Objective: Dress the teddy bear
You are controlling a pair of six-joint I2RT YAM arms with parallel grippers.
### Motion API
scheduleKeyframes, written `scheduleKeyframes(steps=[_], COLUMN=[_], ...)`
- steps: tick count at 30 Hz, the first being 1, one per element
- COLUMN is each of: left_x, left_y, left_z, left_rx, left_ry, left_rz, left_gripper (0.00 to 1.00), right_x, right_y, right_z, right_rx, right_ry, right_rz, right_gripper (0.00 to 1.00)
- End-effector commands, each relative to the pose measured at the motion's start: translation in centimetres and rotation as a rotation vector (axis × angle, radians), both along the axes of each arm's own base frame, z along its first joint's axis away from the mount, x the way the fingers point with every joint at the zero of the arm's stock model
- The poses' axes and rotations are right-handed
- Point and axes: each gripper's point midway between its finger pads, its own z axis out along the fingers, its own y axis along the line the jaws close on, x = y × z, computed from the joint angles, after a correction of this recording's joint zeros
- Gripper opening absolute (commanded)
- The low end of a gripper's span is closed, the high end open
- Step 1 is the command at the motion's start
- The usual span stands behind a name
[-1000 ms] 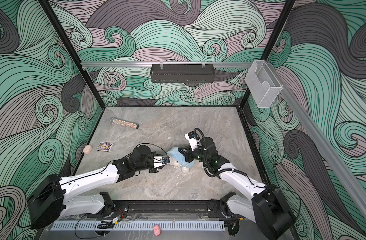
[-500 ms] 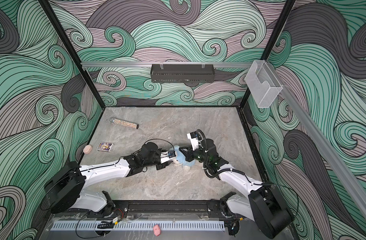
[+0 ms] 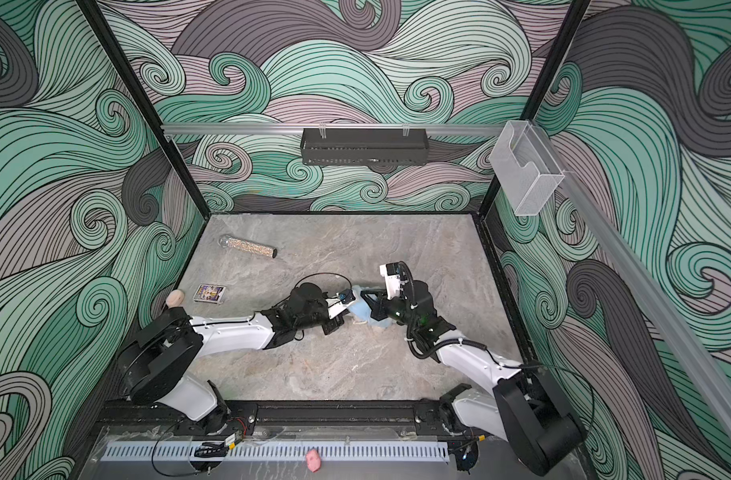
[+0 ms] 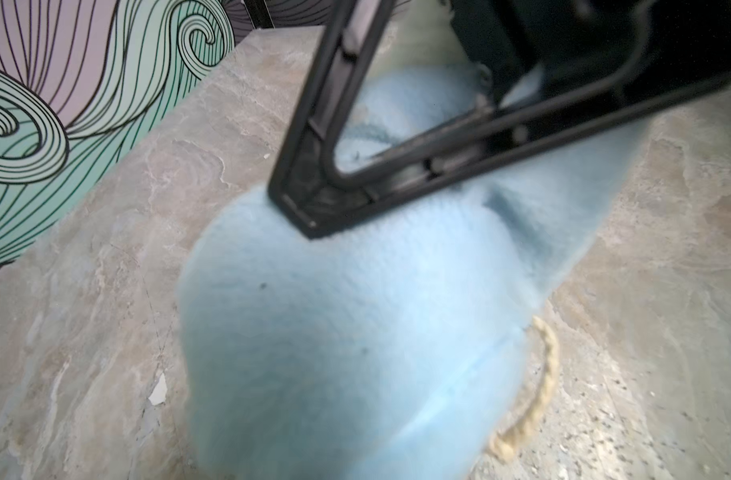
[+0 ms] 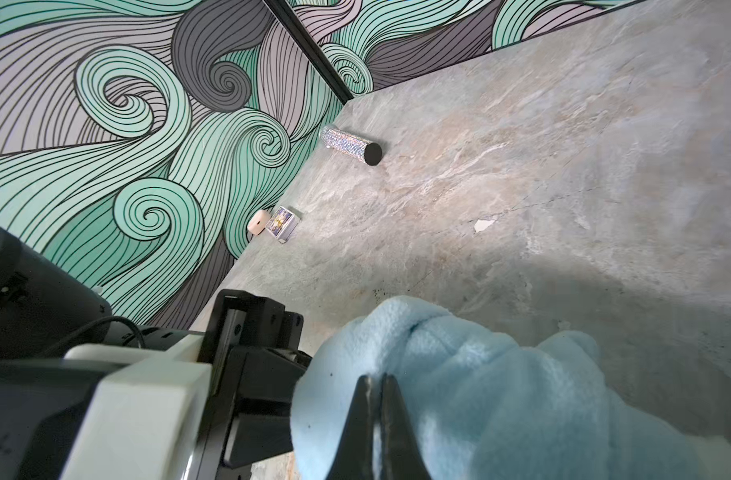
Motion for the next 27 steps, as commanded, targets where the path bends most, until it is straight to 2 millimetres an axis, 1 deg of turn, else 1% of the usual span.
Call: scheduleKeyframes(steps=[1, 4, 7, 10, 14, 17, 18, 23, 24, 27], left_x=[0.7, -0.2, -0.8, -0.8, -0.4, -0.1, -0.1, 0.4, 0.5, 0.8], left_y=[-0.7, 0.2, 0.9, 1.5, 2.0, 2.6, 2.8, 3.9, 4.2, 4.9], left_z=[4.2, 3.3, 2.8, 3.1, 3.0, 2.5, 3.6, 3.3, 3.2, 3.4], left_rx=[-0.09, -0.034, 0.008, 0.012, 0.017, 0.021, -0.003, 0.011, 0.018, 0.01], left_ry=[-0.119, -0.134, -0.141, -0.158, -0.154, -0.143, -0.161, -0.156, -0.157, -0.164], left_rz=[-0.008, -0.039, -0.053, -0.037, 0.004, 0.046, 0.061, 0.126, 0.142, 0.176], left_gripper=[0.0, 0.0, 0.0, 0.0, 0.0, 0.0, 0.0, 0.0, 0.0, 0.0], right_x=[0.6, 1.0, 1.2, 1.5, 1.7, 1.8, 1.8, 2.0, 2.1, 2.3], right_y=[-3.7, -6.4, -8.1, -9.1, -10.0, -10.7, -10.8, -11.4, -11.4, -11.1], right_z=[-2.1, -2.5, -2.8, -2.9, -3.4, -3.7, -3.9, -3.8, -3.7, -3.6], right_rx=[-0.121, -0.127, -0.133, -0.142, -0.167, -0.169, -0.173, -0.17, -0.173, -0.182], right_ry=[0.108, 0.154, 0.182, 0.2, 0.225, 0.245, 0.254, 0.265, 0.264, 0.265], right_rz=[-0.177, -0.287, -0.341, -0.362, -0.372, -0.372, -0.371, -0.355, -0.348, -0.32], right_gripper=[0.0, 0.0, 0.0, 0.02, 0.03, 0.05, 0.07, 0.12, 0.12, 0.04])
